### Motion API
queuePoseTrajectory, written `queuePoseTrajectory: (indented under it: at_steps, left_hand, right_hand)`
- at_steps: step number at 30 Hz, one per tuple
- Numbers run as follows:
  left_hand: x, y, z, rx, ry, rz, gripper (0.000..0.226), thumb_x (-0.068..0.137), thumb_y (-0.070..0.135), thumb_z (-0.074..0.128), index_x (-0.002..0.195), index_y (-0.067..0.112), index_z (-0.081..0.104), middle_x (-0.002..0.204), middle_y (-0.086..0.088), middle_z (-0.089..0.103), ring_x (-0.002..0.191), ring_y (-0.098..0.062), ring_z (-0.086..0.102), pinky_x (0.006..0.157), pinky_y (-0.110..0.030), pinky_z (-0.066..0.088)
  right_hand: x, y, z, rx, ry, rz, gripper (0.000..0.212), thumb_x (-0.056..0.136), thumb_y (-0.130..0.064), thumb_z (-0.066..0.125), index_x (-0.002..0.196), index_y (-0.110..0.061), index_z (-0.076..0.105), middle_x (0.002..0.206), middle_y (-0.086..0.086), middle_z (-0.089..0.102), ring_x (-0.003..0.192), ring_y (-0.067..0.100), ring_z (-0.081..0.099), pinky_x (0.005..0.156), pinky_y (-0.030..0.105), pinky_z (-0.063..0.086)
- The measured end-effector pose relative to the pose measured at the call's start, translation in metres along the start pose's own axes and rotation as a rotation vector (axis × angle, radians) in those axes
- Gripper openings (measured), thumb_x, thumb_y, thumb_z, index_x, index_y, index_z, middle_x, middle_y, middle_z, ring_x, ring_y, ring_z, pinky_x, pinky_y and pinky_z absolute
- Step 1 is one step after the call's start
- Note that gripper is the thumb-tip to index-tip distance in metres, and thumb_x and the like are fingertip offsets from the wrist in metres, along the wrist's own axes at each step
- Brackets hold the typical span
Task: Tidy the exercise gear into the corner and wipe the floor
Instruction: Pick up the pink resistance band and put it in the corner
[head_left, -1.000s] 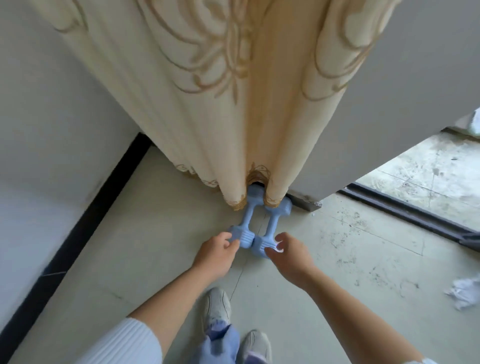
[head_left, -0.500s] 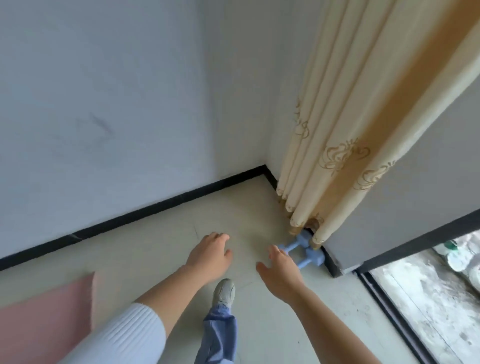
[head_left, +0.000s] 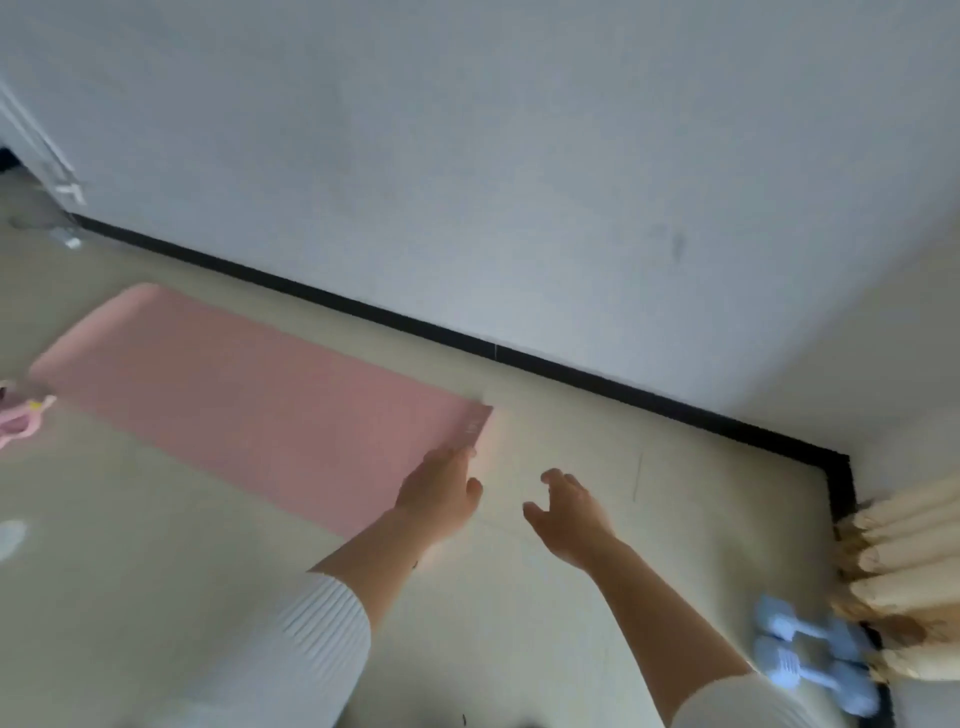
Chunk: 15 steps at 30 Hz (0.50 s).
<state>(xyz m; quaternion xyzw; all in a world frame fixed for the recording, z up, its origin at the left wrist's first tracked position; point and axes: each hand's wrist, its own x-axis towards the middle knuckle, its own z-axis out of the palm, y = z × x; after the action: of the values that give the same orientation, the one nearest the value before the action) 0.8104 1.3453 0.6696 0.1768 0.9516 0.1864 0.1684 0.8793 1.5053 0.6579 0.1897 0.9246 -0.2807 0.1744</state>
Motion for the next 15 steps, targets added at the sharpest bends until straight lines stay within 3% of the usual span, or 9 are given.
queuePoseTrajectory:
  at_steps: [7, 15]
  left_hand:
    - [-0.064, -0.22, -0.102, 0.054, 0.097, -0.212, 0.047, 0.094, 0.022, 0.039, 0.14, 0.014, 0.036, 0.136, -0.006, 0.044, 0.125, -0.023, 0.041, 0.096, -0.037, 0.043]
    - [-0.142, -0.449, -0.207, -0.007, 0.185, -0.443, 0.047, 0.096, 0.024, 0.037, 0.141, 0.014, 0.033, 0.139, -0.006, 0.042, 0.127, -0.021, 0.039, 0.097, -0.035, 0.04]
  right_hand:
    - [0.012, -0.227, 0.099, -0.13, -0.119, -0.24, 0.051, 0.093, -0.032, 0.051, 0.139, -0.012, 0.038, 0.138, 0.007, 0.048, 0.12, 0.027, 0.051, 0.095, 0.037, 0.047]
    - [0.007, -0.477, 0.237, -0.196, -0.274, -0.442, 0.055, 0.093, -0.034, 0.051, 0.142, -0.012, 0.036, 0.142, 0.005, 0.044, 0.127, 0.025, 0.045, 0.101, 0.033, 0.04]
